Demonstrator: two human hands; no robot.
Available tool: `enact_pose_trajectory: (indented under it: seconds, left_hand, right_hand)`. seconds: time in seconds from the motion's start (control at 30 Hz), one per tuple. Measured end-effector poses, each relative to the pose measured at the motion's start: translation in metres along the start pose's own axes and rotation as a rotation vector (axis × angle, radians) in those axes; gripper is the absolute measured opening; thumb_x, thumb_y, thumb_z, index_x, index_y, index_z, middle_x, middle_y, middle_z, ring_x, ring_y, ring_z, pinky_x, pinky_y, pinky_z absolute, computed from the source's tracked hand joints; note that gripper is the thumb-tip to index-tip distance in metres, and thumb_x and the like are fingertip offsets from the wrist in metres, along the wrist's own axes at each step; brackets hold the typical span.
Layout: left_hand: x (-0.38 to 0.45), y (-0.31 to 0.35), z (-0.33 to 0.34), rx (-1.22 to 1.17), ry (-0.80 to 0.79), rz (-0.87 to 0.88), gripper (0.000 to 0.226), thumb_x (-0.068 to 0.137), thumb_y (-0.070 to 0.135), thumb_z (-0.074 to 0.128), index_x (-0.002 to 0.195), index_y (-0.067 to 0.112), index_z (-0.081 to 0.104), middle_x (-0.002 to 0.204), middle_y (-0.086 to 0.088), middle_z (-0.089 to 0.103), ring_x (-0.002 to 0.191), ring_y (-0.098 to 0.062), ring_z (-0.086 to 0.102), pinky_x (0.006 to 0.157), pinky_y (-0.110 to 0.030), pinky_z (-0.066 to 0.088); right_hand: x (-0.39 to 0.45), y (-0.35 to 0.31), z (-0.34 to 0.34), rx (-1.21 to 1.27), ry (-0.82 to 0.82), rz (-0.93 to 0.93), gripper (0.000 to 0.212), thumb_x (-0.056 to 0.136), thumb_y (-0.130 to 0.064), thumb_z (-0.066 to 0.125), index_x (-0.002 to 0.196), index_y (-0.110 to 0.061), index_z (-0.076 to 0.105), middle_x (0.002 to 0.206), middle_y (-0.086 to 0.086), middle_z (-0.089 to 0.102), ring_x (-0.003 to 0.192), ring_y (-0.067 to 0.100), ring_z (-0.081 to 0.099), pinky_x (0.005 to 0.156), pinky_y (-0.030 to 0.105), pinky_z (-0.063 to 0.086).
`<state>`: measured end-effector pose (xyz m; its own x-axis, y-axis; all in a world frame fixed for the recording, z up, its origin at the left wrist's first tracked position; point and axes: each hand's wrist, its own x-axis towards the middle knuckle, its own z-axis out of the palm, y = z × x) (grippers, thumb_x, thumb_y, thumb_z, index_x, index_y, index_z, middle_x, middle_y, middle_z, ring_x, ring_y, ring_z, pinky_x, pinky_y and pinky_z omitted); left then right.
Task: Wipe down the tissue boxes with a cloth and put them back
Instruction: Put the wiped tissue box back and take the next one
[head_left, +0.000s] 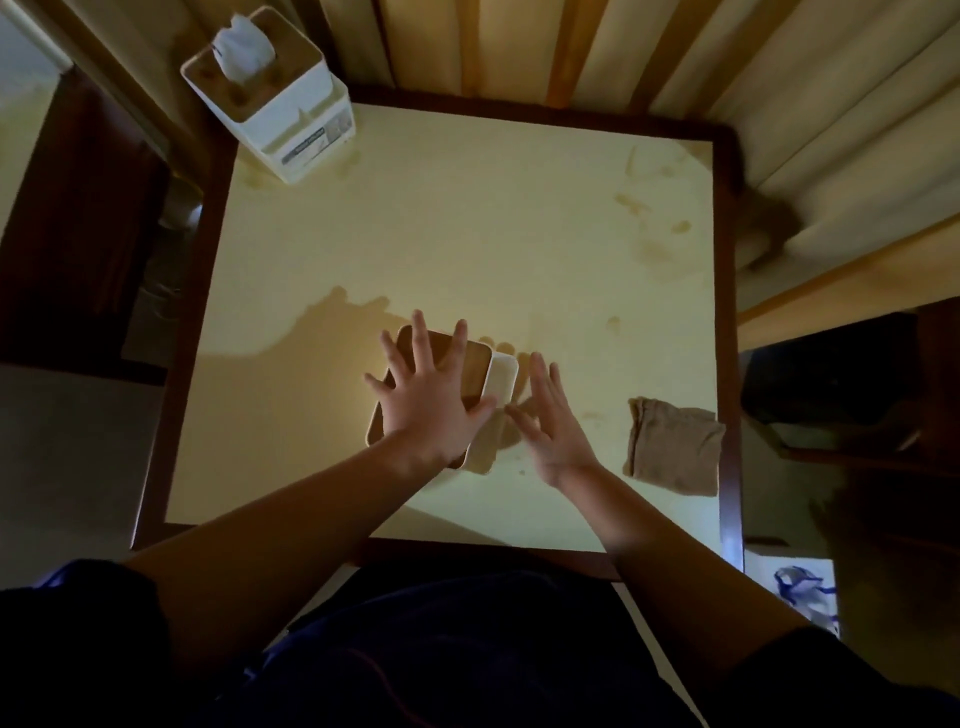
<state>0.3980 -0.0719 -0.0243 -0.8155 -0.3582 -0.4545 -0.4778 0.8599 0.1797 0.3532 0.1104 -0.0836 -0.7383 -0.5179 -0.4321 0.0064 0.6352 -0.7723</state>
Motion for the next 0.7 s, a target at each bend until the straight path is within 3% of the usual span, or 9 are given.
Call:
enact_pose_trajectory:
  seconds: [0.1,0.2,0.3,0.4,0.5,0.6,0.7]
  left_hand:
    - [0.001,0.01,-0.002,0.057,0.022,0.062,0.099,0.089,0.078,0.043,0.162,0.037,-0.01,0.169,-0.011,-0.023,0.155,-0.048,-0.016,0.12,-0.073,0.005]
    - [0.004,0.024,-0.011,0.049,0.06,0.23,0.092,0.094,0.067,0.047,0.165,0.034,-0.003,0.171,-0.011,-0.019,0.156,-0.043,-0.015,0.125,-0.064,0.003]
    - [0.014,0.038,-0.014,0.03,0.055,0.399,0.087,0.098,0.058,0.049,0.165,0.031,0.0,0.171,-0.008,-0.019,0.158,-0.038,-0.015,0.128,-0.058,0.002]
    - [0.031,0.057,-0.016,0.057,0.024,0.477,0.085,0.1,0.055,0.049,0.166,0.032,0.0,0.172,-0.006,-0.015,0.159,-0.036,-0.013,0.129,-0.054,0.002]
    - [0.053,0.077,-0.021,0.05,-0.032,0.475,0.084,0.1,0.054,0.05,0.166,0.031,0.003,0.174,-0.006,-0.007,0.16,-0.033,-0.006,0.129,-0.051,0.006]
    - [0.082,0.093,-0.024,0.037,-0.058,0.428,0.083,0.1,0.055,0.052,0.166,0.031,0.008,0.174,-0.006,0.002,0.16,-0.032,0.003,0.129,-0.048,0.011]
    - [0.118,0.105,-0.025,0.034,-0.086,0.384,0.082,0.099,0.056,0.052,0.166,0.029,0.012,0.173,-0.006,0.006,0.159,-0.031,0.007,0.128,-0.048,0.015]
  right_hand:
    - [-0.031,0.034,-0.028,-0.103,0.162,0.04,0.072,0.103,-0.068,0.029,0.167,-0.04,0.014,0.175,-0.017,0.003,0.161,0.005,-0.011,0.126,0.037,0.003]
    - [-0.074,0.096,-0.061,-0.329,0.319,0.104,0.066,0.109,-0.052,0.023,0.169,-0.026,0.016,0.177,-0.004,0.01,0.164,0.021,-0.002,0.132,0.054,0.011]
    - [-0.105,0.141,-0.08,-0.547,0.254,0.212,0.066,0.109,-0.045,0.02,0.169,-0.021,0.008,0.175,0.0,0.003,0.163,0.025,-0.003,0.13,0.059,0.017]
    - [-0.105,0.156,-0.091,-0.675,0.129,0.185,0.066,0.108,-0.05,0.017,0.168,-0.025,-0.001,0.176,-0.003,-0.005,0.163,0.021,-0.011,0.131,0.055,0.014]
    - [-0.084,0.146,-0.094,-0.737,0.096,0.145,0.07,0.108,-0.055,0.022,0.169,-0.029,-0.002,0.177,-0.006,-0.009,0.162,0.02,-0.017,0.132,0.051,0.002]
    - [-0.055,0.127,-0.092,-0.825,0.08,0.077,0.075,0.106,-0.055,0.028,0.17,-0.022,0.005,0.176,-0.001,-0.003,0.162,0.022,-0.015,0.132,0.052,0.001]
    - [-0.028,0.115,-0.087,-0.81,0.039,0.053,0.075,0.107,-0.05,0.021,0.169,-0.017,-0.006,0.176,0.003,-0.015,0.161,0.019,-0.022,0.133,0.048,0.001]
